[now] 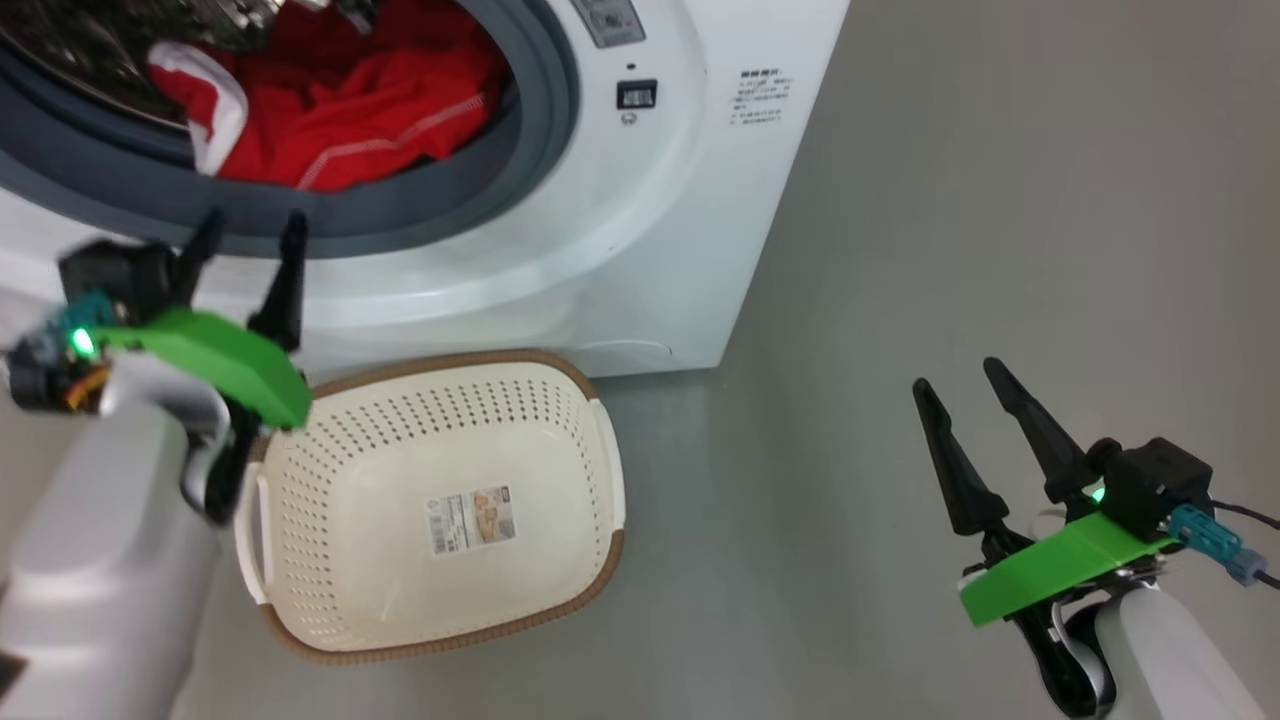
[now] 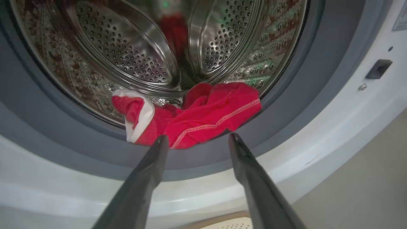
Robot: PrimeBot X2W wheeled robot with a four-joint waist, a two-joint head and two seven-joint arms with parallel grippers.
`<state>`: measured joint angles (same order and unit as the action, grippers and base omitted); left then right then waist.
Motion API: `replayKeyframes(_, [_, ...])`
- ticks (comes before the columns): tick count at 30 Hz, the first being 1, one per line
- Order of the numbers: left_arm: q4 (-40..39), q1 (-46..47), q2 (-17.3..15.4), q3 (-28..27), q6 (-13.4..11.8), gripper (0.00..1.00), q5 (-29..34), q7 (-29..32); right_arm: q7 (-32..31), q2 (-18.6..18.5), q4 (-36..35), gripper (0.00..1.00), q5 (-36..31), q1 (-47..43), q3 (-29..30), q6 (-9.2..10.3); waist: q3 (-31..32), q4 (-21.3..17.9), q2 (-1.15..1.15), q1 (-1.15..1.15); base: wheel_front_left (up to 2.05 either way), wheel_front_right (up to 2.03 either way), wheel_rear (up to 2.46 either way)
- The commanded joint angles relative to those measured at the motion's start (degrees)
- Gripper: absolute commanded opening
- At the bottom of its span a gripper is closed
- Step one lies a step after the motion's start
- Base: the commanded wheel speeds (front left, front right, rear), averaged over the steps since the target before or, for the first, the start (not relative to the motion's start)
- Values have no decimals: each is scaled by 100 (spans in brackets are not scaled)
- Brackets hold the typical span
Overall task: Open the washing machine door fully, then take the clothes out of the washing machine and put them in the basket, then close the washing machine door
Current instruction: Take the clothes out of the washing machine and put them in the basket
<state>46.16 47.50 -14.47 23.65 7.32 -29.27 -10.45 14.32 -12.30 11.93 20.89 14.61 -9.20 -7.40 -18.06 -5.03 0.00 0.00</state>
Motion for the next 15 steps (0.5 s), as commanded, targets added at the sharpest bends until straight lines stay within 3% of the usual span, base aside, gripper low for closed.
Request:
replayKeyframes(1, [57,381,-289,-53,16,100,-90,51,68,22,-157,100,-41,125,-157,-9,-262,-157,0,0,0,0,0])
replayKeyframes(15, [1478,2001,-310,734,16,100,-164,476,68,346,-145,100,-93,597,-447,-9,-857,-567,0,0,0,0,0])
